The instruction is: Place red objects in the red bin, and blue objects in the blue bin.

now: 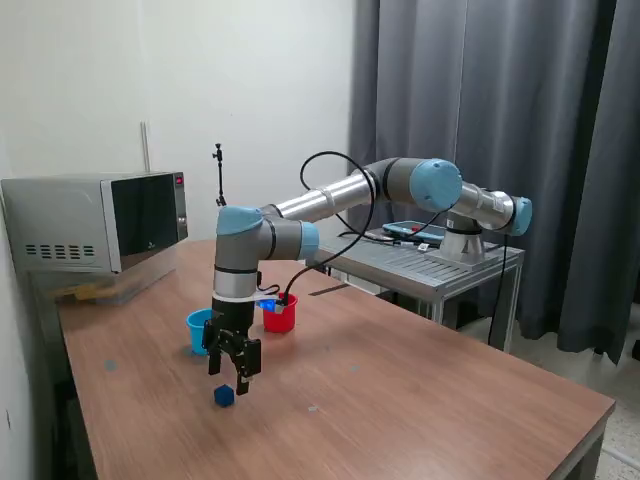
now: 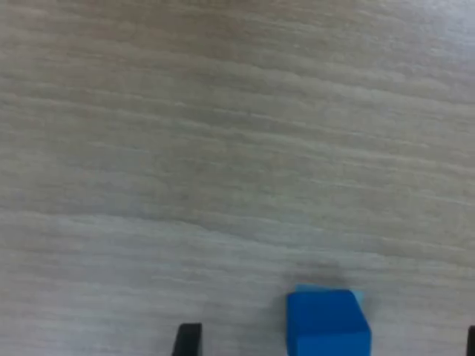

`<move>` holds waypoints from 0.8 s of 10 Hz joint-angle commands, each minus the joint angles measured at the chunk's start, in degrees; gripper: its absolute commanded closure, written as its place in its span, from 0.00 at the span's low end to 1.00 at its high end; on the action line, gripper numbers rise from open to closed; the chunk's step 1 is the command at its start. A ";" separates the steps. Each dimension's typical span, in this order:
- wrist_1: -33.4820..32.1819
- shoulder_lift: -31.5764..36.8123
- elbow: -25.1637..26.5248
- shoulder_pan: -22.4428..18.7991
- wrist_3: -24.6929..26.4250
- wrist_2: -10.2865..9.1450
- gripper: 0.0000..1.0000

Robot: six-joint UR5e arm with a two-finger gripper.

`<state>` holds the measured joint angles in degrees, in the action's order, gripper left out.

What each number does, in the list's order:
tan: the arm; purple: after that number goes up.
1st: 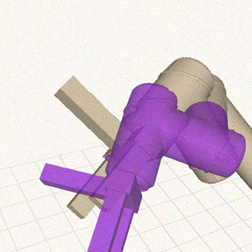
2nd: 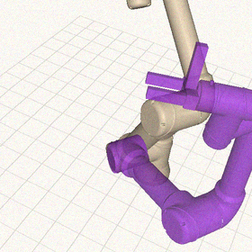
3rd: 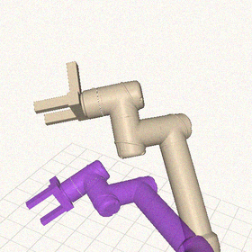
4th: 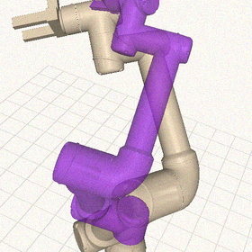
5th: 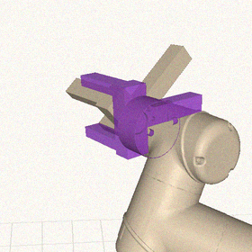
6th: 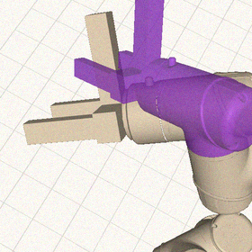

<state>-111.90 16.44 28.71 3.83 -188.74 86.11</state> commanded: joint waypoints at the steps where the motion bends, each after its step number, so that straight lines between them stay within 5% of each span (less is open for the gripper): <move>1: -0.16 -0.01 0.11 -0.31 2.14 0.02 0.00; 8: -0.60 -0.62 0.29 -0.40 2.42 -0.33 0.00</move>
<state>-112.37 15.92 28.96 3.43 -186.27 85.86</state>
